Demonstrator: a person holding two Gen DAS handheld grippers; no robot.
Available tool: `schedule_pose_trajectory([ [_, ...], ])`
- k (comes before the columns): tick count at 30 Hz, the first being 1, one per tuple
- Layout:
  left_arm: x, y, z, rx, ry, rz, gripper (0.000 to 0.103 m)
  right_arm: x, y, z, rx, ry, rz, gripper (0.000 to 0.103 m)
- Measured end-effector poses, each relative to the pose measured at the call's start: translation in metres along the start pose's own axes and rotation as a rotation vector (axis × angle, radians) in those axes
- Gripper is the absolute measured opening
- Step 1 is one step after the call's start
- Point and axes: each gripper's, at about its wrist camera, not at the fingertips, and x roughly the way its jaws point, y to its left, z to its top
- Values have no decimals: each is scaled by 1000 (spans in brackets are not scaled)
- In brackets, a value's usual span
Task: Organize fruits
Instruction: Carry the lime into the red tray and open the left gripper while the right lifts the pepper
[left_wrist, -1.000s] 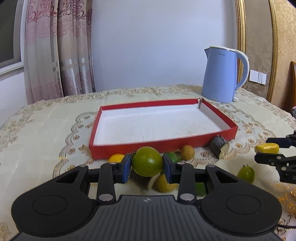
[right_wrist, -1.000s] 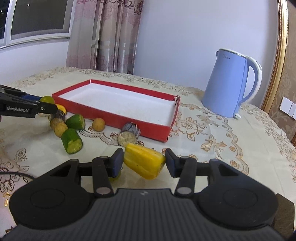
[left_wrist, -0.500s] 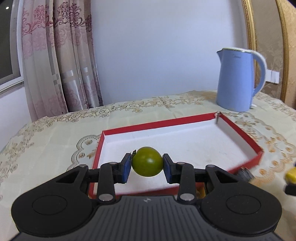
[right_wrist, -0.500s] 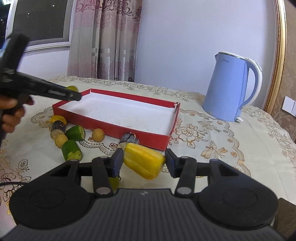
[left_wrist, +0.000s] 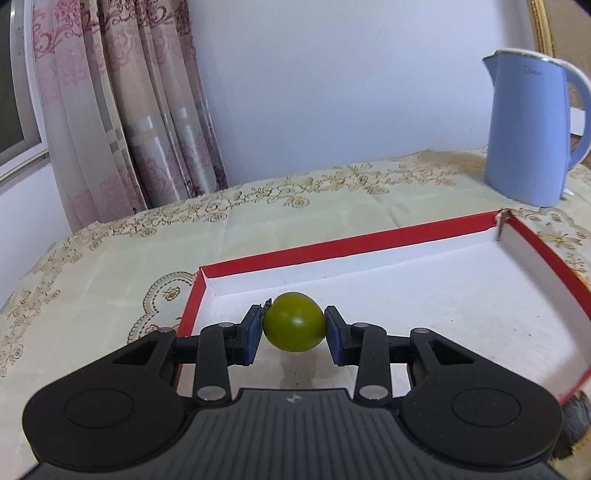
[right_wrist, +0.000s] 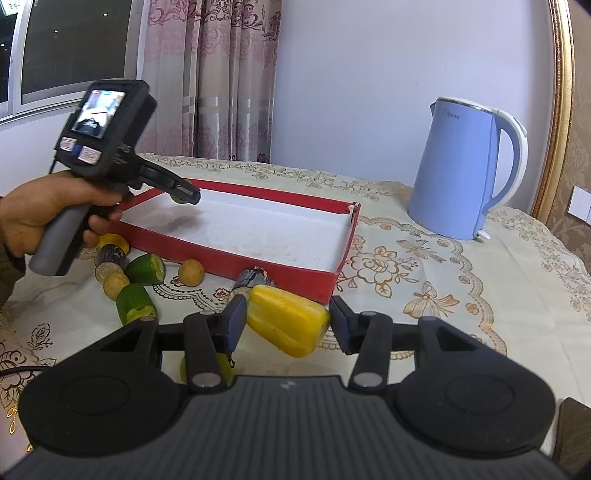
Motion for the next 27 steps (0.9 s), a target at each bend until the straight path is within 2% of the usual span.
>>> schedule_pose_trajectory([
  [12, 36, 6, 11, -17, 62, 47, 36, 4, -2, 0, 11, 4, 12, 46],
  [20, 38, 10, 14, -44, 72, 62, 38, 4, 1, 1, 10, 1, 15, 46],
  [27, 31, 11, 14, -42, 55, 81, 51, 7, 4, 3, 1, -1, 19, 46],
])
